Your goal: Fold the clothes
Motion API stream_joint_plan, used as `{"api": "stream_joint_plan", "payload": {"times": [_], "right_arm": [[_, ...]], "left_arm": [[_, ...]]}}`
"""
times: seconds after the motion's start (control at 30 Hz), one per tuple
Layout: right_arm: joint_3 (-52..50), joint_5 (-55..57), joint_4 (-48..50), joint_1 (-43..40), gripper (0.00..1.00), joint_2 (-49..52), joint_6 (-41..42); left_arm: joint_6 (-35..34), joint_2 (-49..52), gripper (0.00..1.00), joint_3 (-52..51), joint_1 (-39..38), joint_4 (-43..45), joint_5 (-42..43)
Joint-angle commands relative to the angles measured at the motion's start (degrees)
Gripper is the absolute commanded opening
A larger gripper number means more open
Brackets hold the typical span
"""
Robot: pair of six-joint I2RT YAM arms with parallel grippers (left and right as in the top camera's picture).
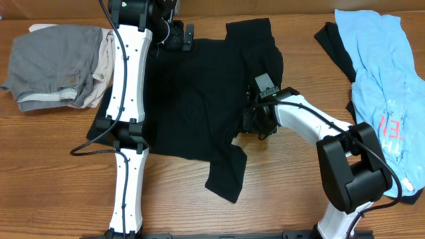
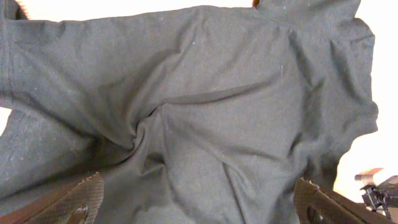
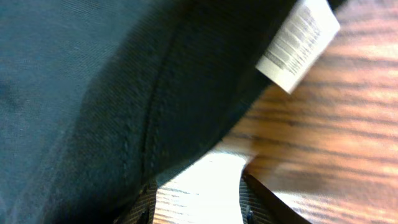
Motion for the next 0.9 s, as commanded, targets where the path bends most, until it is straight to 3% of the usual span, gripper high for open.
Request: {"api": "stream_joint_plan", "payload": {"times": [0.0,0.23,0.43,0.53,0.67,0.87], "right_arm": [[-0.5,0.9,2.2,0.4,0.52,3.7,-3.5],[0.9,0.8,4.2,0.8,0.51,3.8,-4.8],[0.9,1.5,4.2,3.0,0.42,8.3,-6.3],[0.9,2.9,1.8,3.0,0.33,9.4,-5.5],[0.9,7.4,-2.7,2.2,0.05,9.4,2.2],[0.9,13.2,-9.6,-0.8,0.04,9.4,8.7]], "left_arm": [[1.1,-1.7,1.00,0.8,0.3,0.1,-0.3],[1.3,-1.7,1.00,0.8,0.3,0.2,-0.3],[1.3,-1.7,1.00,0.8,0.3,-0.1,-0.3],[1.3,-1.7,1.00,0.8,0.2,-0.6,-0.3],[1.3,-1.7,1.00,0.8,0.2,-0.6,-0.3],[1.3,-1.7,1.00,0.6,0.2,-0.6,-0.3]]}}
